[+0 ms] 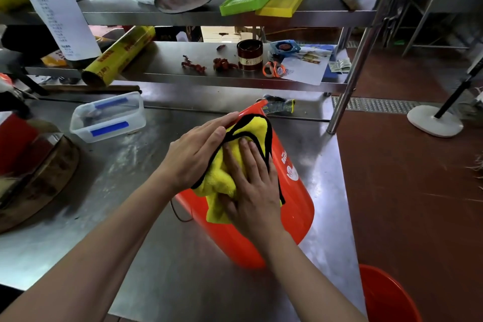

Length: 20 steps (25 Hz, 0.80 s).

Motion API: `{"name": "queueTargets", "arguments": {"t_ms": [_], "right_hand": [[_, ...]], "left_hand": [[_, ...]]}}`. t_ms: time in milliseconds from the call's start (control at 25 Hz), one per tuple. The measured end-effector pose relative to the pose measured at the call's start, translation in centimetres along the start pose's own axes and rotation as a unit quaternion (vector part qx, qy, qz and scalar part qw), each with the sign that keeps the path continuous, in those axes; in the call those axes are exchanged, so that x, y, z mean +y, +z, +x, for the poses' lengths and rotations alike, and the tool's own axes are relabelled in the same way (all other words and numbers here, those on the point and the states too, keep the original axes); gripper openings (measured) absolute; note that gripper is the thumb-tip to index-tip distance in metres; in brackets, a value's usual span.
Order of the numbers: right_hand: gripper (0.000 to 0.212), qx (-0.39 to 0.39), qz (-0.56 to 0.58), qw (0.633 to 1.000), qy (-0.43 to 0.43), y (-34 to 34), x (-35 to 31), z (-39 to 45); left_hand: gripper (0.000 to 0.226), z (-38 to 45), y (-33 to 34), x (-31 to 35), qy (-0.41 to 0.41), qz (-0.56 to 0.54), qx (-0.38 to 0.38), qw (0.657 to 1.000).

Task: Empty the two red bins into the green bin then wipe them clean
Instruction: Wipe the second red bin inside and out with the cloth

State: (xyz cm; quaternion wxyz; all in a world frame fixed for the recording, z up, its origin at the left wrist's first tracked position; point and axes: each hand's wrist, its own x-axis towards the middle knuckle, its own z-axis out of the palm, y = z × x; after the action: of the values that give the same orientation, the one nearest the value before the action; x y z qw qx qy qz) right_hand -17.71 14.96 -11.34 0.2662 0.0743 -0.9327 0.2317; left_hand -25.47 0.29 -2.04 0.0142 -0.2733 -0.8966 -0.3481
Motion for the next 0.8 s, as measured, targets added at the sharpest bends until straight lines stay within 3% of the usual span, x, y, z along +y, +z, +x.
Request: {"name": "queueTargets", "arguments": {"t_ms": [280, 520, 800], "right_hand": [[0.085, -0.027, 0.000, 0.999, 0.036, 0.6, 3.1, -5.2], [0.084, -0.033, 0.028, 0.996, 0.072, 0.5, 5.6, -9.7], [0.087, -0.035, 0.041, 0.994, 0.092, 0.3, 4.6, -7.4]], "left_hand": [[0.038, -0.6, -1.5, -2.5, -0.086, -0.009, 0.041, 0.995], [0.041, -0.7, -1.6, -3.2, -0.085, 0.011, 0.049, 0.995], [0.042, -0.7, -1.6, -3.5, -0.083, -0.002, 0.043, 0.996]]}}
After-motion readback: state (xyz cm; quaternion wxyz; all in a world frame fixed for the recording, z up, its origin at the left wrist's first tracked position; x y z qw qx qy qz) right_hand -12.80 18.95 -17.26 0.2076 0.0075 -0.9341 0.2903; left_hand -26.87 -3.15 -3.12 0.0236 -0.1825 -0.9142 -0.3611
